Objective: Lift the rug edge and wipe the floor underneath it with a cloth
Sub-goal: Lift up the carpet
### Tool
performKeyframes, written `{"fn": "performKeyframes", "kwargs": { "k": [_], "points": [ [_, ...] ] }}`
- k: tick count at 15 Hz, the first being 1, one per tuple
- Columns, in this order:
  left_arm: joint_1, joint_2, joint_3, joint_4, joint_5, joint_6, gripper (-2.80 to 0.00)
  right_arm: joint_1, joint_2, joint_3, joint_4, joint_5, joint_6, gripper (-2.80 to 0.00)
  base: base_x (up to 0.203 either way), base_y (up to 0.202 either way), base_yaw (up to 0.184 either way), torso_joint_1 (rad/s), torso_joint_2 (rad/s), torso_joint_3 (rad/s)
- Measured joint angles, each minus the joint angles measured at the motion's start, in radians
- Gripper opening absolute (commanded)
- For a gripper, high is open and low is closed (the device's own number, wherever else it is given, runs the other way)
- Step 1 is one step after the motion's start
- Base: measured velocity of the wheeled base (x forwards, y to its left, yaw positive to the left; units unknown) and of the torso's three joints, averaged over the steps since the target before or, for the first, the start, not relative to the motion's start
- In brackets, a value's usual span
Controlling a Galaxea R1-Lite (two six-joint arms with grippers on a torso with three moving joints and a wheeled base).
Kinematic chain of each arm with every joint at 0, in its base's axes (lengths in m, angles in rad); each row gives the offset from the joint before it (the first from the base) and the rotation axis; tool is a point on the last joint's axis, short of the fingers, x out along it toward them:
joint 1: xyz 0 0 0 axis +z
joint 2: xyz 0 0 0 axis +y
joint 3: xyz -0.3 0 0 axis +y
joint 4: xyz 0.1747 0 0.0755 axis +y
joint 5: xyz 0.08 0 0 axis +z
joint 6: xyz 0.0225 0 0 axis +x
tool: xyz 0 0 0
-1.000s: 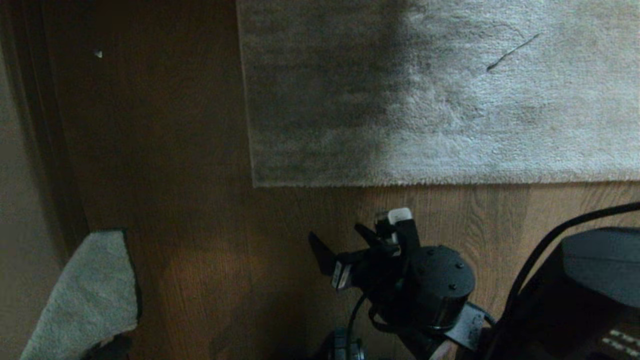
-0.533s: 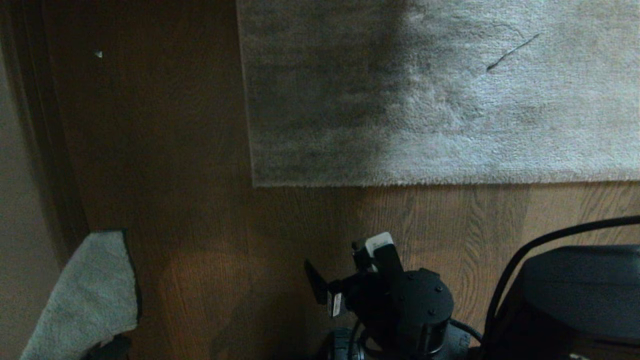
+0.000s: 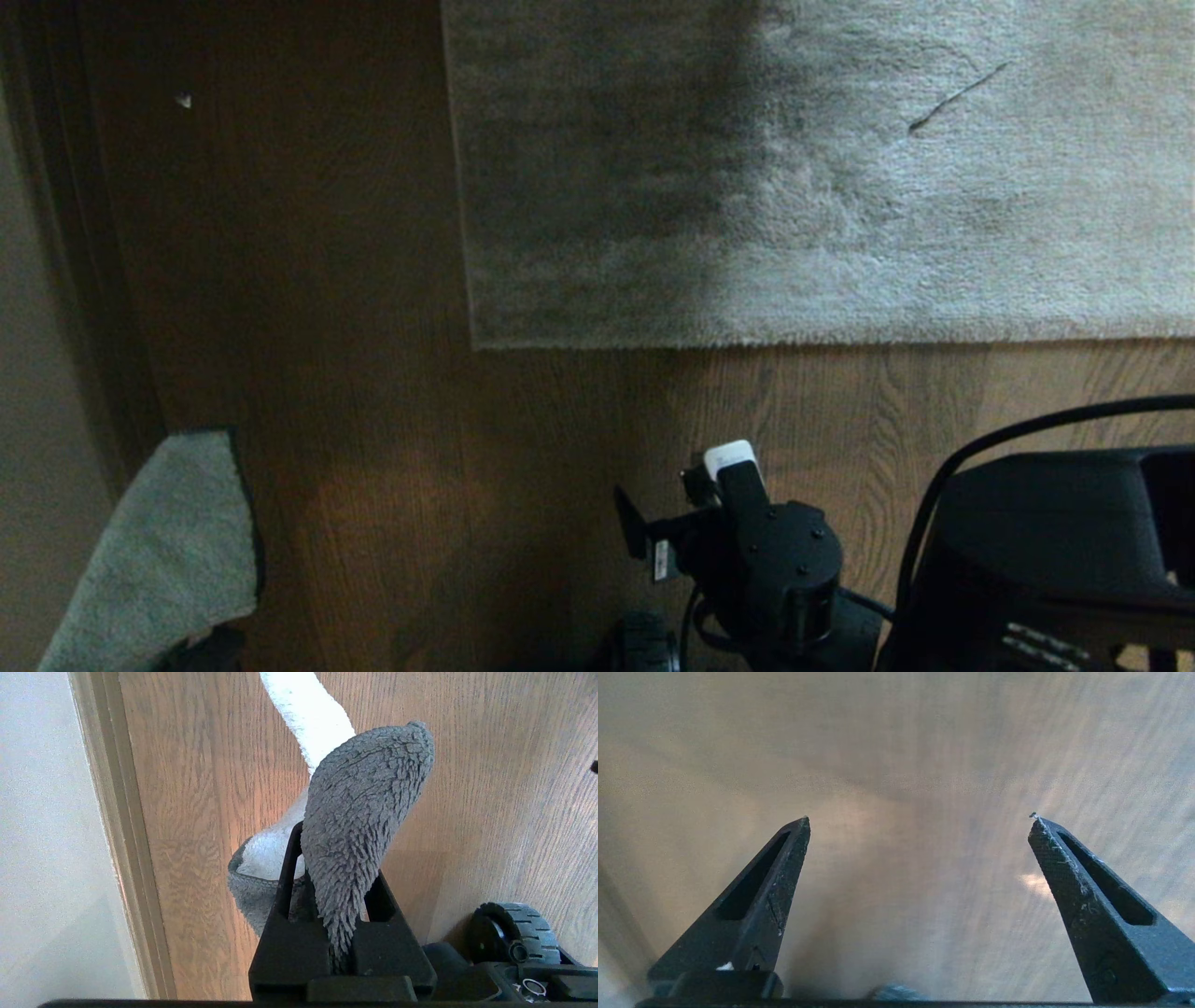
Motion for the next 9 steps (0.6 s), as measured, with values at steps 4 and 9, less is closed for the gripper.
{"fn": "performKeyframes", "kwargs": {
  "k": [4,9],
  "points": [
    [0.0,0.0,0.0,0.0,0.0,0.0,-2.8,-0.063,-0.003,0.016,0.0,-0.002,-0.015,0.0,0.0,0.0,0.0,0.0,0.0,0.0],
    [0.0,0.0,0.0,0.0,0.0,0.0,-2.8,-0.088,-0.023,0.004,0.001,-0.002,-0.026,0.0,0.0,0.0,0.0,0.0,0.0,0.0]
  ]
}}
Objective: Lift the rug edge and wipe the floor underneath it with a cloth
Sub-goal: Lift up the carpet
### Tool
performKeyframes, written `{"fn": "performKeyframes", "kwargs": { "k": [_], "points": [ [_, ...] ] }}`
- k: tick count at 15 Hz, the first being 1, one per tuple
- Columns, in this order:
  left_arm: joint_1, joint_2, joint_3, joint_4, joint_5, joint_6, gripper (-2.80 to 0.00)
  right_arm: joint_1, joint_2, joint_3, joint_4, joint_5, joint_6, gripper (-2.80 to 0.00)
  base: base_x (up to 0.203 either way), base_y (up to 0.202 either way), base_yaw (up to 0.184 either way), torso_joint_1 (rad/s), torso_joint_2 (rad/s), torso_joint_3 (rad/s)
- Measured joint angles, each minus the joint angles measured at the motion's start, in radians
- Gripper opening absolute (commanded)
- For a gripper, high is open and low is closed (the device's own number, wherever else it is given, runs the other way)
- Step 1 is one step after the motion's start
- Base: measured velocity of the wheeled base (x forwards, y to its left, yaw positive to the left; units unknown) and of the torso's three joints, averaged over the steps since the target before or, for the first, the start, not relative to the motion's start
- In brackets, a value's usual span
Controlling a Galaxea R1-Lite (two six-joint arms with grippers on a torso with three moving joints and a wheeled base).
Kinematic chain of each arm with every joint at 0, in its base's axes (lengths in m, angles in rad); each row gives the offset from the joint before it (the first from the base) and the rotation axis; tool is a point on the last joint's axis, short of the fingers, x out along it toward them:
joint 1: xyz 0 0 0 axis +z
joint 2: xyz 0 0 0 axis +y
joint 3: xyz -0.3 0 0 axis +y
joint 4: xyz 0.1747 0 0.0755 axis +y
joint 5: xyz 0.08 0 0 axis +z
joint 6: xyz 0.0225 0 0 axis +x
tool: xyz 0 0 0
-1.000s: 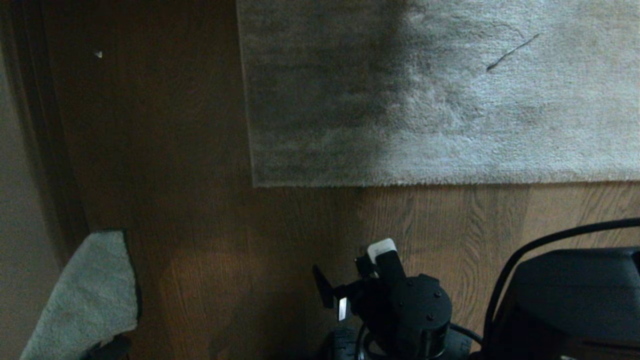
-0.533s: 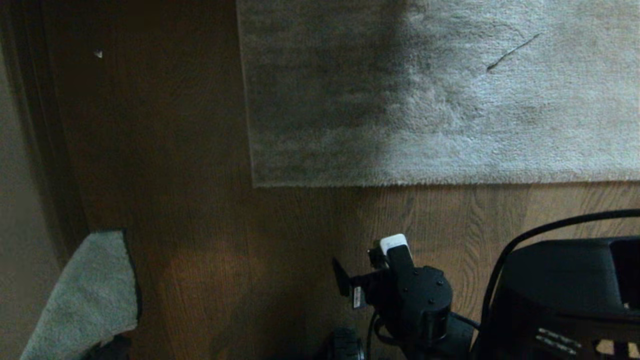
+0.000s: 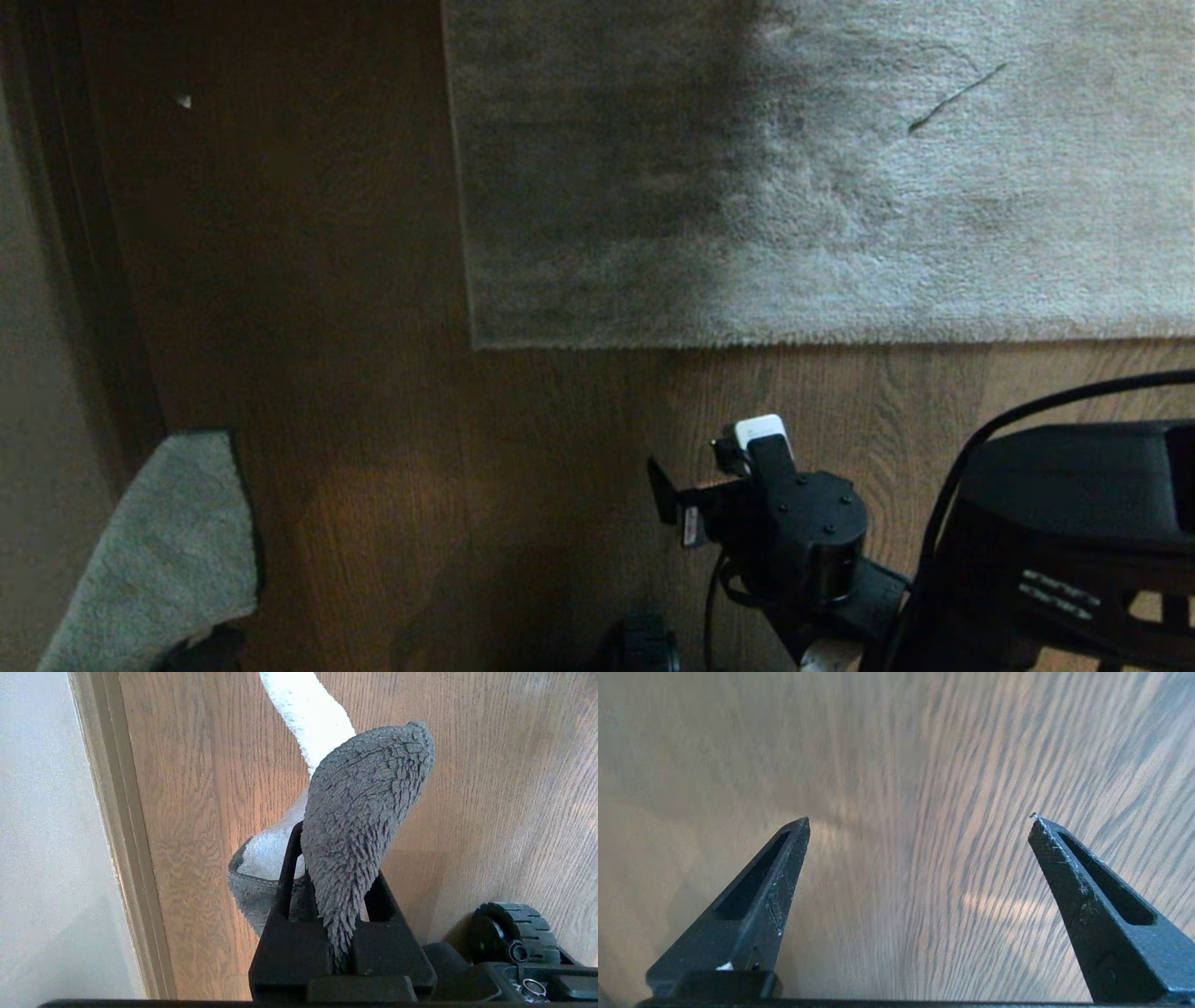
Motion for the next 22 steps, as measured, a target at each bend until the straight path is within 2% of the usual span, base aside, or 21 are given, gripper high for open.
{"fn": "performKeyframes", "kwargs": {
  "k": [4,8,22],
  "points": [
    [0.0,0.0,0.0,0.0,-0.001,0.0,-2.8,-0.05,-0.005,-0.057,0.0,0.0,0.003,0.0,0.0,0.0,0.0,0.0,0.0,0.0],
    [0.0,0.0,0.0,0.0,0.0,0.0,-2.8,-0.082,0.017,-0.193,0.0,-0.002,0.015,0.0,0.0,0.0,0.0,0.0,0.0,0.0],
    [0.0,0.0,0.0,0.0,0.0,0.0,-2.8,-0.086,0.095,-0.384,0.0,-0.013,0.187,0.0,0.0,0.0,0.0,0.0,0.0,0.0]
  ]
}}
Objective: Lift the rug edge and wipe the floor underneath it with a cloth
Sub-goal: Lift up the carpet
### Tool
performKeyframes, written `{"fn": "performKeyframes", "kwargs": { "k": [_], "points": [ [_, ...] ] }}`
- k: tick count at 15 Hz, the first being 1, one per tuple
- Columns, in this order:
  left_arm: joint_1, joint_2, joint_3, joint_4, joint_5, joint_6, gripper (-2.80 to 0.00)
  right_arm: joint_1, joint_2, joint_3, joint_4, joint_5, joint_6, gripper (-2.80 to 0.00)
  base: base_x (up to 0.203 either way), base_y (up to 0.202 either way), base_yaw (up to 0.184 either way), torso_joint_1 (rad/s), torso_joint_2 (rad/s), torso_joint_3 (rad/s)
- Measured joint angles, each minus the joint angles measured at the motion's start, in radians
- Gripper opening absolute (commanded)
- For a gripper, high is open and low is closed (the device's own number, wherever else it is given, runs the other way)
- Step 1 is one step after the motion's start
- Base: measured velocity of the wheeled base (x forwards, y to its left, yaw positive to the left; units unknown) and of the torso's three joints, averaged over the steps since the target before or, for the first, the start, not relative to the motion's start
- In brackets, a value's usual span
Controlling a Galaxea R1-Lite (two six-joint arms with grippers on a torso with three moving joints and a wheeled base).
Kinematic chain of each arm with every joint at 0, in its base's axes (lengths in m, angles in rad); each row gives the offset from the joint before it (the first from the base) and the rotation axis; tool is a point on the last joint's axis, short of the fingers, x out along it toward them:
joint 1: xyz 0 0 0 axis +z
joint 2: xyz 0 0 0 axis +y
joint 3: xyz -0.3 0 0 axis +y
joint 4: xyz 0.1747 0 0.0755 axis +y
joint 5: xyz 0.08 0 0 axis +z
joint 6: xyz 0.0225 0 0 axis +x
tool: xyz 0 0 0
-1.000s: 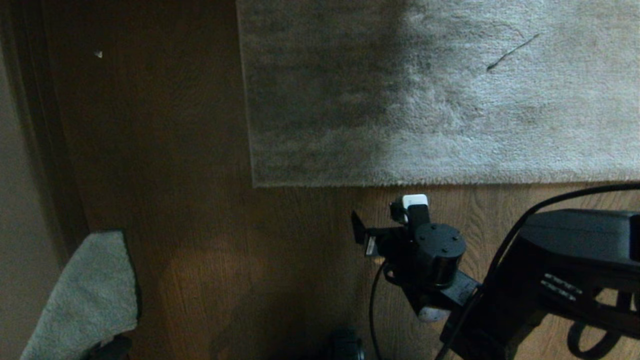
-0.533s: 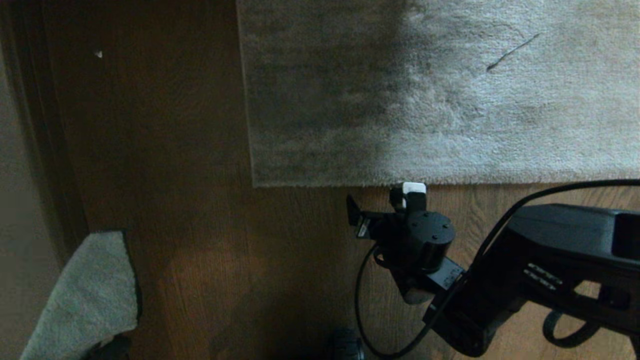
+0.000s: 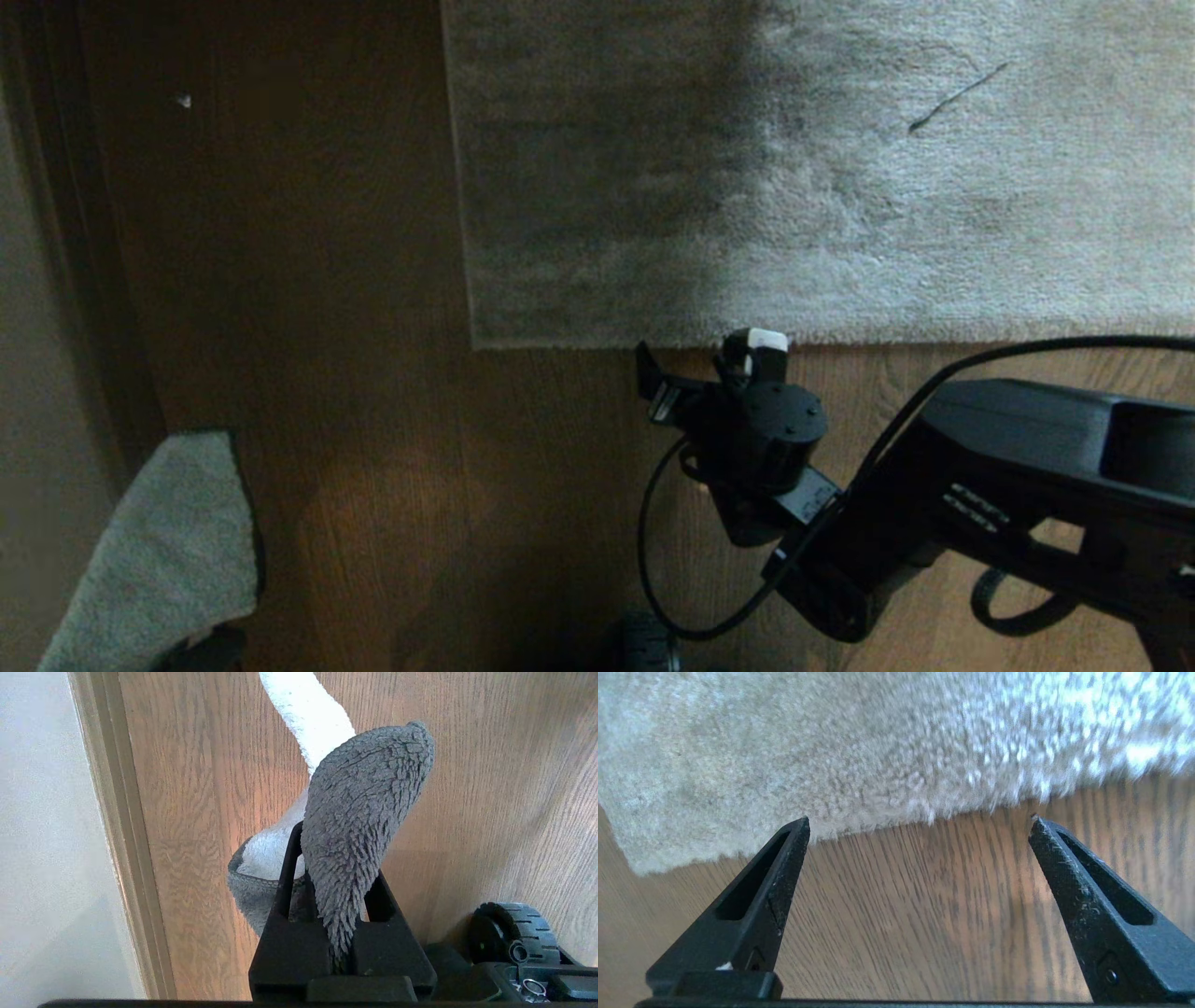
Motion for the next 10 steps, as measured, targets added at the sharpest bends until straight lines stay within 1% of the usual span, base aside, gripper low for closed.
{"fn": "performKeyframes", "kwargs": {
  "k": [6,10],
  "points": [
    [0.0,0.0,0.0,0.0,0.0,0.0,-2.8,-0.001,0.023,-0.02,0.0,-0.001,0.119,0.0,0.0,0.0,0.0,0.0,0.0,0.0],
    [0.0,0.0,0.0,0.0,0.0,0.0,-2.8,-0.005,0.039,-0.068,-0.002,-0.001,0.128,0.0,0.0,0.0,0.0,0.0,0.0,0.0]
  ]
}}
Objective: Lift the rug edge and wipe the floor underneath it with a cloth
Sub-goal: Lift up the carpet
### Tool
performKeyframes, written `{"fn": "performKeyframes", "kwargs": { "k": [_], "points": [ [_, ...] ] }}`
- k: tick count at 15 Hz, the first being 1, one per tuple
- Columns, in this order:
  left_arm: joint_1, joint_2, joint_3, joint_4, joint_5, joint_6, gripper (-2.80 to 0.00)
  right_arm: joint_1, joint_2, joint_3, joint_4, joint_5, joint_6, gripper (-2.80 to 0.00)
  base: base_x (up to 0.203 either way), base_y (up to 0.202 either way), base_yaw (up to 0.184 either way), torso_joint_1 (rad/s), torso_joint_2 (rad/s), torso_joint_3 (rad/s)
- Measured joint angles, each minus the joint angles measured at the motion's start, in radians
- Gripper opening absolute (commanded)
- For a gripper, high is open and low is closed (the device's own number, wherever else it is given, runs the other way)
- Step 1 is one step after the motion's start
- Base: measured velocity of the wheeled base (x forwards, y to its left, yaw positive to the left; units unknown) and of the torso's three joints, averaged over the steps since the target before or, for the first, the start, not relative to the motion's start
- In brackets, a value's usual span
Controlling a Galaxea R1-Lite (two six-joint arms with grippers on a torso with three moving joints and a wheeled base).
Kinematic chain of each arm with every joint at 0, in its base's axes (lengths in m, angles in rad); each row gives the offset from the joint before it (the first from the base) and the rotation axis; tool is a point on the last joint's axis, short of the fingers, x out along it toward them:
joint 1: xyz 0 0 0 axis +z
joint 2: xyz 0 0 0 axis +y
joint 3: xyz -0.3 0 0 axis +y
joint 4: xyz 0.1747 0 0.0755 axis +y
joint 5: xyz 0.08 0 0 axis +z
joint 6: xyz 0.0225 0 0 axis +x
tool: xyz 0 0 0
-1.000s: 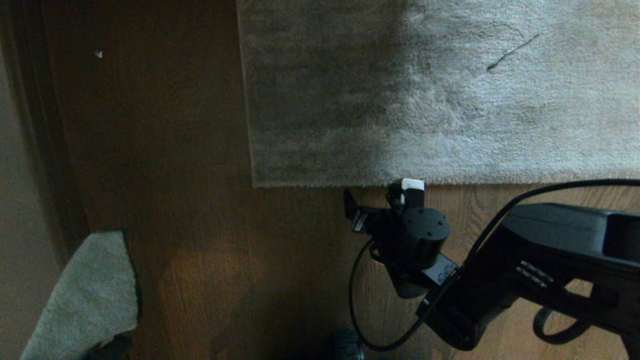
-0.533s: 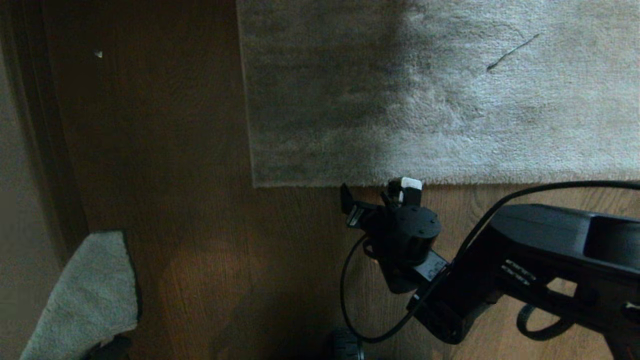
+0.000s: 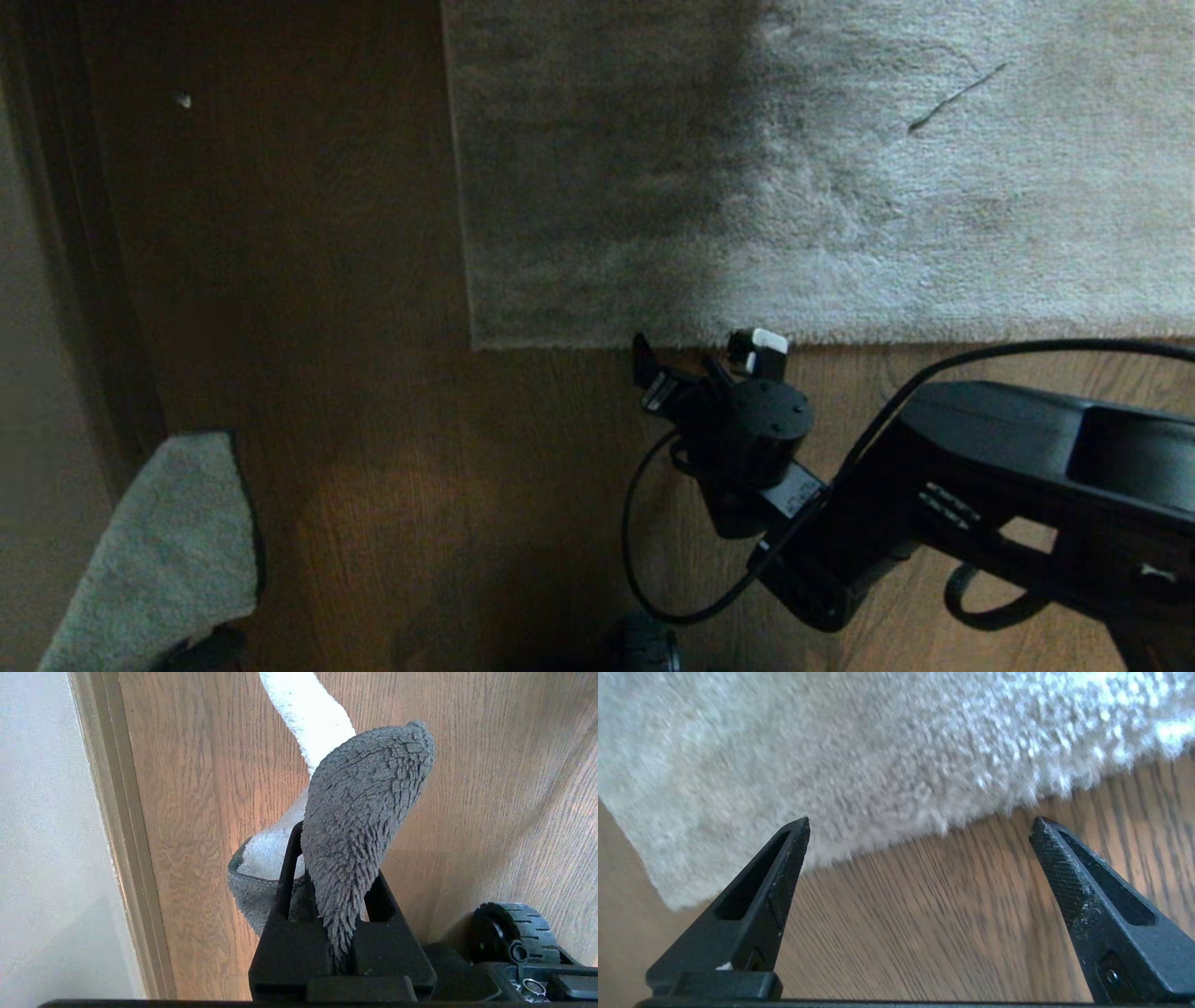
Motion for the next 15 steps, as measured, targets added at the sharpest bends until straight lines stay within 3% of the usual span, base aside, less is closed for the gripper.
{"fn": "performKeyframes", "kwargs": {
  "k": [15],
  "points": [
    [0.0,0.0,0.0,0.001,0.0,-0.001,-2.8,-0.037,0.027,-0.138,-0.001,0.009,-0.012,0.0,0.0,0.0,0.0,0.0,0.0,0.0]
  ]
}}
